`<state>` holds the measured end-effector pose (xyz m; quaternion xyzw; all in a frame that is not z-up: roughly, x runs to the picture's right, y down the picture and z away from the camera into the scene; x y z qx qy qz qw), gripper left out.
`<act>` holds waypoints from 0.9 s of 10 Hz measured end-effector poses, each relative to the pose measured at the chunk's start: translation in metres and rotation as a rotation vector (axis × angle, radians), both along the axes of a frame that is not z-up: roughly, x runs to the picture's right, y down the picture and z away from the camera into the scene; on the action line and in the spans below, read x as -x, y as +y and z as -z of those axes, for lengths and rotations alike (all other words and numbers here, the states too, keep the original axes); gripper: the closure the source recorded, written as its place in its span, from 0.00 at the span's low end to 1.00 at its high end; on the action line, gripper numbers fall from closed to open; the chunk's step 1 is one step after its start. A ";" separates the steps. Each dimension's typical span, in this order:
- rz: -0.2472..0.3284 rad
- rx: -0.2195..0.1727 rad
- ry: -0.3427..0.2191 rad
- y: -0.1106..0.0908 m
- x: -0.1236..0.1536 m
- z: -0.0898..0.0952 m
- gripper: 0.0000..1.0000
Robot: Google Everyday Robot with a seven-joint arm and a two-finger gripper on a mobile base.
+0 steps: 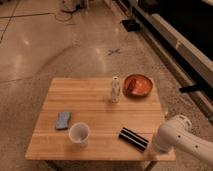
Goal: Push the eraser across the table
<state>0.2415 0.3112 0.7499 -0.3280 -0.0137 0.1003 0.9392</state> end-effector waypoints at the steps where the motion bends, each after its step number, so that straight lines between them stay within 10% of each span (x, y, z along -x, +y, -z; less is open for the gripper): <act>1: 0.000 0.000 -0.002 0.000 0.001 0.000 1.00; 9: -0.019 0.002 -0.011 0.002 0.010 -0.002 1.00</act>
